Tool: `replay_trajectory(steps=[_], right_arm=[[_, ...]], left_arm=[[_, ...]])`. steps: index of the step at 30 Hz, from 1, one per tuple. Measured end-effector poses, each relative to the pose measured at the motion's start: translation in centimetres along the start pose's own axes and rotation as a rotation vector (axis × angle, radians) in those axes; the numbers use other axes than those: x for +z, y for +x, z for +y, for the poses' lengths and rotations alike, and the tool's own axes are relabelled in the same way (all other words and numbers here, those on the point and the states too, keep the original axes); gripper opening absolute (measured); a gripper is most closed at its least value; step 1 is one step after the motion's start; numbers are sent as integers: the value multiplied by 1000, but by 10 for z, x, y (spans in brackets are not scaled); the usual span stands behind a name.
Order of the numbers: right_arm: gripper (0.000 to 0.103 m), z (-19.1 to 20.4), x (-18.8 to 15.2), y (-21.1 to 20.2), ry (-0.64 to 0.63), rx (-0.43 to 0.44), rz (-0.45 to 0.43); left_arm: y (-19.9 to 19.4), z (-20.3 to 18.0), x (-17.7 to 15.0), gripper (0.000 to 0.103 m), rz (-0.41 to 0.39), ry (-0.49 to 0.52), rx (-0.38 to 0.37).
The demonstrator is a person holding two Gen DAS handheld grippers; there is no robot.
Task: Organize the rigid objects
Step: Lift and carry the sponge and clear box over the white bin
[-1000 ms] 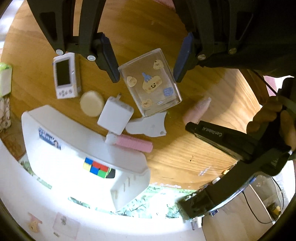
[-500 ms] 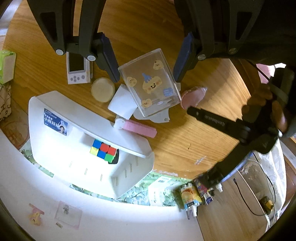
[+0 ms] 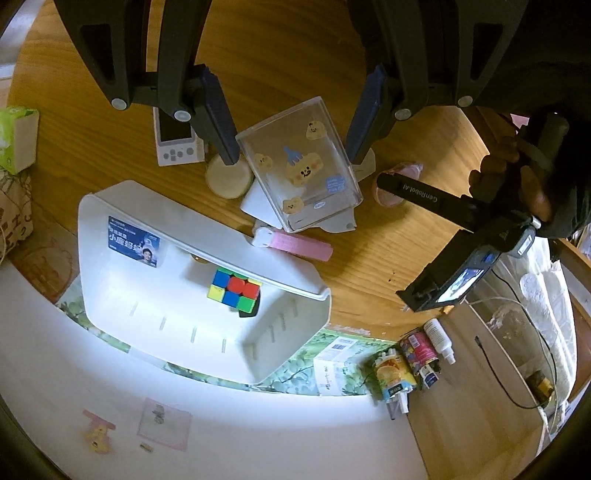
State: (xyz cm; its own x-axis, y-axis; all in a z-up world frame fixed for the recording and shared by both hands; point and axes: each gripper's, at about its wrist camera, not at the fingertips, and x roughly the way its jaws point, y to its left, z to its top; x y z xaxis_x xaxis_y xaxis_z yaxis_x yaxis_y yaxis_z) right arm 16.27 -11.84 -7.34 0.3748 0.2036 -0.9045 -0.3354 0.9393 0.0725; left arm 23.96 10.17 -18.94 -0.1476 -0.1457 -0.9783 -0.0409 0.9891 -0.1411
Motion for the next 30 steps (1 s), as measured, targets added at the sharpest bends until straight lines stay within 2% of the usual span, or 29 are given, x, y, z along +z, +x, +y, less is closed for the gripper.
replay_trajectory(steps=[10,12,15,21,23,30], right_arm=[[60,-7,3,1,-8,-7,6],[60,-9,5,1,-17,-12,7],[60,-14,10,0,-28,-8,-3],[59,-23,16,0,-45,7,-12],[56,-26,18,1,-53,16,-11],[54,-42,21,9,-65,34,0]], left_arm=[[21,-12,0,75,23,-5,49],[22,-15,-1,73,22,2,61],[21,-20,-2,61,20,8,61],[25,-31,-1,60,43,-1,103],[23,-34,-1,59,42,1,119],[4,-54,-4,57,4,13,125]])
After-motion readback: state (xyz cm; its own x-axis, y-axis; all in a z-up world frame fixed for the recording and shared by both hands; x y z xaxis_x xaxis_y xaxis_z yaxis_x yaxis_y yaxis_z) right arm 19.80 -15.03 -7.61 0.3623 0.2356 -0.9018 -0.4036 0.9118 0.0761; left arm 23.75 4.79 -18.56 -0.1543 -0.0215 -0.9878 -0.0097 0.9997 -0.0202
